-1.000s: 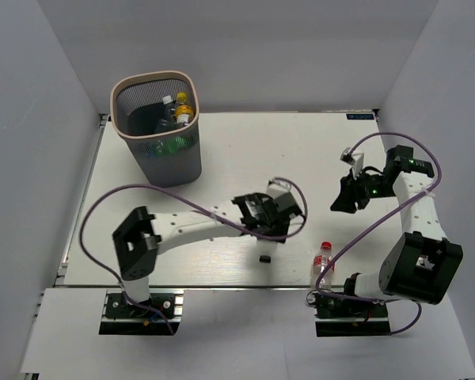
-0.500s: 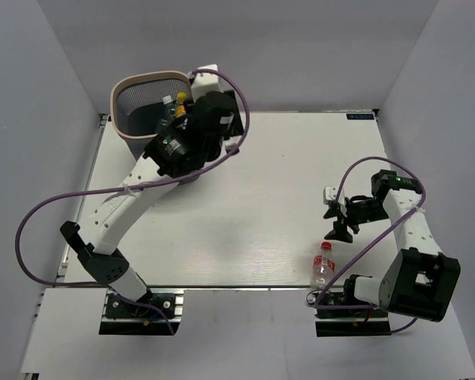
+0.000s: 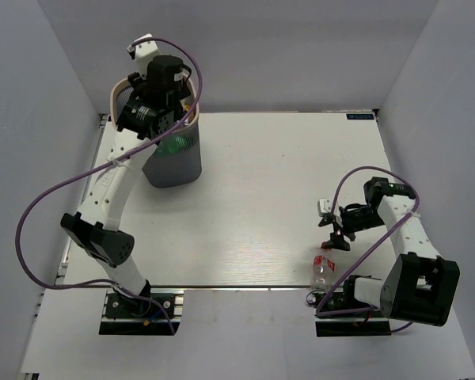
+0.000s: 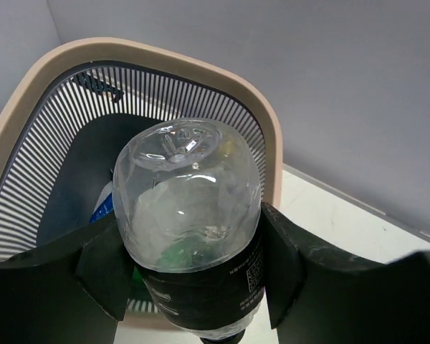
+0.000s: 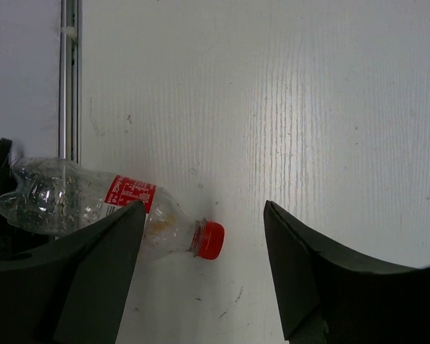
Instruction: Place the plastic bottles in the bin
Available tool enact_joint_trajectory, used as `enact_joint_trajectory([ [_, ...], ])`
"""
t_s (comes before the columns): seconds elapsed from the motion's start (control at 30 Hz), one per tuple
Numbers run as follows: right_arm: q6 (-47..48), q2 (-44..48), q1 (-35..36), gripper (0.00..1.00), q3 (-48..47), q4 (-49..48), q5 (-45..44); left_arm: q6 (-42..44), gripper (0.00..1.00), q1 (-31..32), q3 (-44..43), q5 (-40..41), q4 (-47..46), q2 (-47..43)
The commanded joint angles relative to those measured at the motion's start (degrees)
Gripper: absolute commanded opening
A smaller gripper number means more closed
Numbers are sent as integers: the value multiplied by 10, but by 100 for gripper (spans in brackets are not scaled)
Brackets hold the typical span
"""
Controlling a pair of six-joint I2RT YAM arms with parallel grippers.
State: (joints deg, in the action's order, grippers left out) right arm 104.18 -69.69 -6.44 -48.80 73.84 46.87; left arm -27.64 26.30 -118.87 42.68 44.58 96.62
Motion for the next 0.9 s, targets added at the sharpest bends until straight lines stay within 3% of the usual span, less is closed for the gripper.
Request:
enact_joint_trajectory([
  [0.0,24,14,4,74,10,15,0,-3,69,-31,-30,-37,9,11],
  [0.03,28,15,3,74,11,13,-1,-3,79,-37,-30,-50,24,17],
  [0.07,32,19,5,74,13,15,-3,-10,96,-48,-30,-56,31,24],
  [0.1,43,19,4,76,17,13,-2,-15,100,-49,-30,-68,36,24],
  [0.17,85,26,5,76,25,15,-14,-10,100,-56,-22,-81,36,19],
  [0.27,263,28,4,76,41,13,-39,13,100,-56,-15,-120,24,-2],
  [0.33,317,25,5,77,52,15,-49,36,100,-50,0,-149,12,-18],
  [0.47,414,5,5,77,49,14,-72,101,100,-43,65,-323,-37,-74],
  [0.57,440,-12,3,76,27,13,-95,115,100,-32,155,-482,-42,-129],
  [0.7,472,-19,1,74,2,14,-171,101,100,-20,345,-547,-69,-233],
  [0.87,572,-2,2,74,29,15,-181,69,100,2,499,-608,-99,-331],
])
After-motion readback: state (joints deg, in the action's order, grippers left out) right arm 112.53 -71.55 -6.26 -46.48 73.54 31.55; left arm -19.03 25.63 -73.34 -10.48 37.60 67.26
